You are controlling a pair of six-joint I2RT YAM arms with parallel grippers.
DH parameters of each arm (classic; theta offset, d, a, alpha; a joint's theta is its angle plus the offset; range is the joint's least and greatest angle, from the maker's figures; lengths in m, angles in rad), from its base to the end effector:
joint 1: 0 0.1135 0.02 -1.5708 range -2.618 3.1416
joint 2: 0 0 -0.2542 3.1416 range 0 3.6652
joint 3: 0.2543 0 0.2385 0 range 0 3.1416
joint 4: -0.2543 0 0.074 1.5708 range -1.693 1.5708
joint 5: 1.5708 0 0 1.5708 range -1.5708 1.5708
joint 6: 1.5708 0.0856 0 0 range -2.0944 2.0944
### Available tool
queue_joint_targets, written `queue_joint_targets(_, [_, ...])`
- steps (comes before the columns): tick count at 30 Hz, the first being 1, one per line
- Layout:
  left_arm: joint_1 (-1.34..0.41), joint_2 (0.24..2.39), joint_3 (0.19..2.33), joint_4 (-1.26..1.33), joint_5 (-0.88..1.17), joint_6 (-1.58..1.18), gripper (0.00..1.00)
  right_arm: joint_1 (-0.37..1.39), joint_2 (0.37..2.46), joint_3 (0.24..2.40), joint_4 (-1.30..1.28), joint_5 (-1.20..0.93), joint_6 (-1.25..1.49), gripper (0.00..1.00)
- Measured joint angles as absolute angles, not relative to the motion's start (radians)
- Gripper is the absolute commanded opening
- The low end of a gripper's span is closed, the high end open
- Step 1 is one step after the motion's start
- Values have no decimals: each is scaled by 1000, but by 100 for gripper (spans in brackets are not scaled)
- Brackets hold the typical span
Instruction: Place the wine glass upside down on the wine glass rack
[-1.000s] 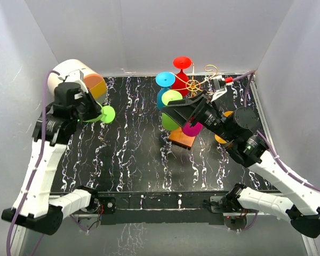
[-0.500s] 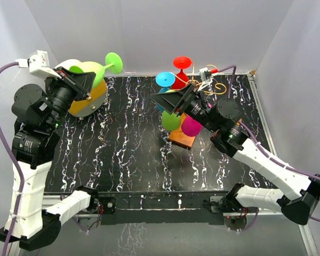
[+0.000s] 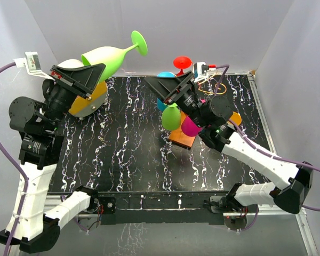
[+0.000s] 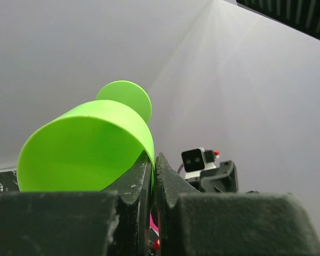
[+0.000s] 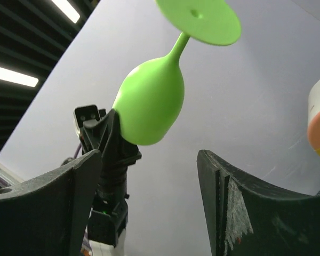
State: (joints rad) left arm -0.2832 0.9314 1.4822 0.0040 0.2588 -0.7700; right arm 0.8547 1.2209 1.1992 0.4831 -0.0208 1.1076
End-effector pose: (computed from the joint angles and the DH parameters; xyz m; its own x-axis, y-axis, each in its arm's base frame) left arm 0.1541 -0.0677 0.5720 0.0297 -0.7095 -0.7041 0.6960 0.5203 -0.4949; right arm 0.2007 0.2334 0.4783 -0.5551 0.7246 -0.4084 -0.6039 -0.0135 0.7969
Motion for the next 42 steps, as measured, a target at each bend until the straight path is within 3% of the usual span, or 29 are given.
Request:
queue_joint_targets(7, [-283, 926, 1417, 121, 340, -815, 0, 865, 1327, 1299, 561, 76, 1240, 63])
queue_joint_targets(14, [-283, 931, 1406, 177, 385, -836, 0, 908, 1407, 1468, 477, 180, 1325, 53])
queue_joint_targets(31, [-283, 942, 1406, 199, 452, -854, 0, 923, 1449, 1552, 342, 336, 1398, 42])
queue_joint_targets(38, [-283, 944, 1406, 207, 474, -862, 0, 935, 1477, 1573, 339, 352, 1396, 25])
queue_joint_targets(42, [-283, 937, 1404, 210, 479, -868, 0, 944, 1477, 1573, 346, 378, 1377, 10])
